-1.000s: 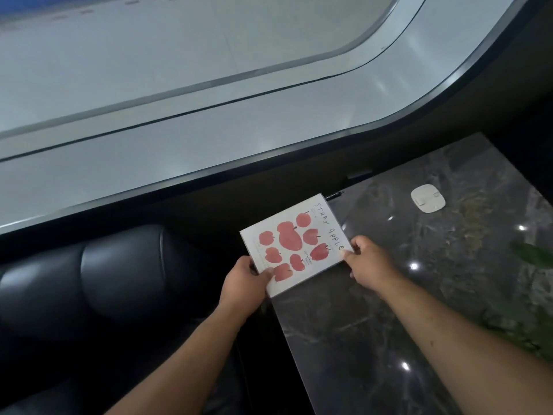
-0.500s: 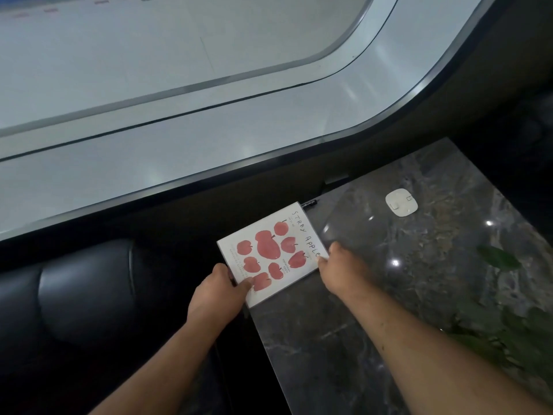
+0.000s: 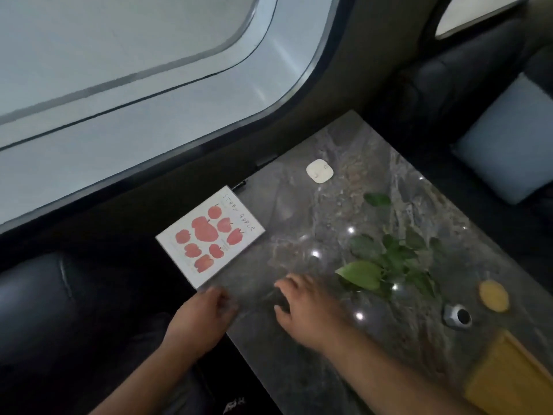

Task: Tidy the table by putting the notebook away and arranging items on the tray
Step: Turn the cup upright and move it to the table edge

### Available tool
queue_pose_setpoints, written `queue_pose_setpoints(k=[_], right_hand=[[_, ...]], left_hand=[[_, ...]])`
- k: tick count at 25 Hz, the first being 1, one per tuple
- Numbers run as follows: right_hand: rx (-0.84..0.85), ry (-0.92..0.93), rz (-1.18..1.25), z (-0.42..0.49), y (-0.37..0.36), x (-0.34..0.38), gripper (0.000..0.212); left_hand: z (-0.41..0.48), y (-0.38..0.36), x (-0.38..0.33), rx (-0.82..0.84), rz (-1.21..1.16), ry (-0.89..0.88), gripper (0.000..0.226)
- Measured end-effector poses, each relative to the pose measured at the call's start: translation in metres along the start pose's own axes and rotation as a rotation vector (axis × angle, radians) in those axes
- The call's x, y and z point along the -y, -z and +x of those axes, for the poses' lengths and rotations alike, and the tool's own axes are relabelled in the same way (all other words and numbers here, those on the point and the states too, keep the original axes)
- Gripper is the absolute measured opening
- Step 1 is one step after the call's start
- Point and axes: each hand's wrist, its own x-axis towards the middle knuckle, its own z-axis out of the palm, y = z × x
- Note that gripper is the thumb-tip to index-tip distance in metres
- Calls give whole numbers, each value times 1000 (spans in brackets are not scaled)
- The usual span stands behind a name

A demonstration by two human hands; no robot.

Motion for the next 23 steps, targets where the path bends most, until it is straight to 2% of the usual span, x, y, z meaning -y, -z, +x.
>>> queue_pose_setpoints(k=[5, 8, 10, 15, 19, 23], right_hand=[[-6, -24, 47, -101, -12, -32, 50], [-123, -135, 38, -162, -23, -61, 47], [-191, -262, 59, -199, -30, -81, 53], [-140, -566, 122, -298, -56, -134, 81], [-175, -698, 125, -383, -73, -161, 84], [-226, -815, 196, -460, -101, -190, 88]], left_hand=[[-23, -44, -55, 128, 200, -347, 49], [-30, -74, -93, 209, 271, -492, 57], [-35, -93, -117, 202, 314, -571, 59], [-68, -141, -184, 145, 423, -684, 82], [-110, -183, -234, 163, 457, -691, 97], [-159, -230, -275, 135, 539, -782, 99]])
